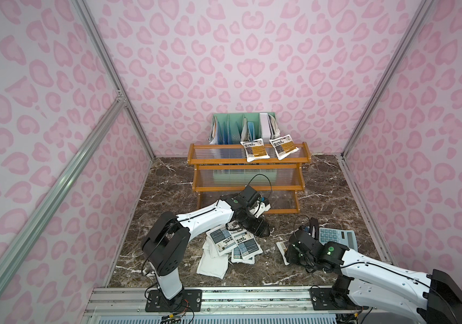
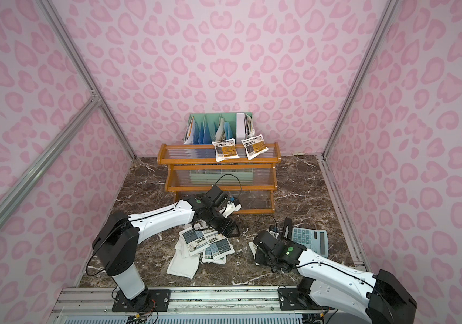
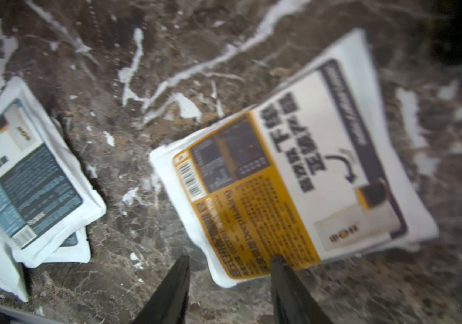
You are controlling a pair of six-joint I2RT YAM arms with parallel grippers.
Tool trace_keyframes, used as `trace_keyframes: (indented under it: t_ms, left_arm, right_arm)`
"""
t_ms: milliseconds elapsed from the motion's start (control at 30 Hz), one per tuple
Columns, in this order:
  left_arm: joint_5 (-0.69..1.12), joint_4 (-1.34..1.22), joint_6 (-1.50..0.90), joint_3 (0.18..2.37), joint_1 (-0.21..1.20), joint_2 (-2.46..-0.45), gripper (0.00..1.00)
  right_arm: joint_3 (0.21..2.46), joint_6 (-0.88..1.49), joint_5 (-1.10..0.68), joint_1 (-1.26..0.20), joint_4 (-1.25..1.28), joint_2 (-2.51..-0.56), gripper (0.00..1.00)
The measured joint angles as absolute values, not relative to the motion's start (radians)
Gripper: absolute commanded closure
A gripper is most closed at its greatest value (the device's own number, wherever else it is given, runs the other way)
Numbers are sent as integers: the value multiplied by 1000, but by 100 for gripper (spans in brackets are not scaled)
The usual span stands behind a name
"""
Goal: Place the bagged coffee beans on the shelf by color
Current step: Adjust the bagged coffee beans at the center of the board.
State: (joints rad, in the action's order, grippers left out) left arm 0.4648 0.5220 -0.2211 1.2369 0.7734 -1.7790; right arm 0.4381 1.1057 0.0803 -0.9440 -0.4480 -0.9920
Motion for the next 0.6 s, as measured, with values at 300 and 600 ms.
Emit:
trace_keyframes:
  t_ms: [300, 600]
  left_arm:
    - [501, 500, -223, 1255, 752, -1844, 24]
    - [502, 495, -230, 1299, 769, -1869, 25]
  right_arm:
    - [530, 963, 69, -942, -345, -1097, 51]
    - [481, 1130, 146, -737, -594, -864, 54]
